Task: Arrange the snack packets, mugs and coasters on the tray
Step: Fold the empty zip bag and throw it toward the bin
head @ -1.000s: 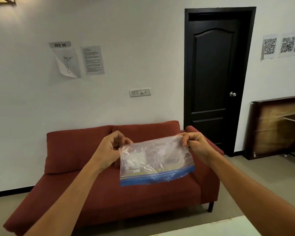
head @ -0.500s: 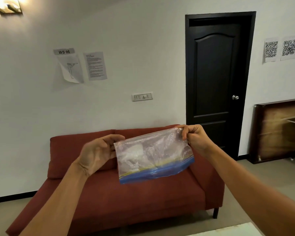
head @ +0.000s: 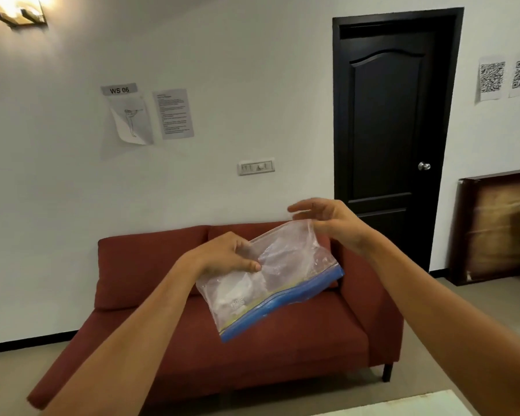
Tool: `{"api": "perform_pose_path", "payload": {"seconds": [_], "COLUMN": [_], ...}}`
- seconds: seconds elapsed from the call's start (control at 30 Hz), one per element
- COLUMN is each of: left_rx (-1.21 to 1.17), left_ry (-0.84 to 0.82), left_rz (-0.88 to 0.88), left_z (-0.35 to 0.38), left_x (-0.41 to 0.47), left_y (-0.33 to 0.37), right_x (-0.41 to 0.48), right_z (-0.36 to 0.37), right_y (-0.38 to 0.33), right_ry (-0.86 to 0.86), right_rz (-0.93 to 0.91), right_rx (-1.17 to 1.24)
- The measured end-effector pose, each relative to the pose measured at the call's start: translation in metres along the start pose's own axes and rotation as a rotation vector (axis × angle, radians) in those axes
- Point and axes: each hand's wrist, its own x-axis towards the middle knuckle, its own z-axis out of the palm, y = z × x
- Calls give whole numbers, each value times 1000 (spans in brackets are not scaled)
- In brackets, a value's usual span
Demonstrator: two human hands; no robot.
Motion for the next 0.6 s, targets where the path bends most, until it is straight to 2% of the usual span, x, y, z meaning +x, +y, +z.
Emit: {"api": "perform_pose_path", "payload": {"seconds": [0.13, 0.2, 0.3, 0.37, 0.47, 0.6], "left_rx": [-363, -551, -728, -790, -825, -719], "left_ry": [121, 231, 337, 356, 332, 272], "left_rz": [-26, -29, -10, 15, 30, 54], "left_z": [18, 28, 45, 58, 71, 71], "left_x": [-1, 1, 4, 6, 4, -6], "left_y": [-21, -27, -24, -21, -24, -31], "right_x": [-26, -45, -64, -66, -62, -64], "right_z": [1, 20, 58, 75, 79, 66], "right_y": [17, 38, 68, 78, 74, 62], "right_ry": [273, 369, 286, 227, 244, 293], "right_rz": [83, 165, 358, 417, 331, 261], "right_rx": [396, 488, 488, 538, 549, 406]}}
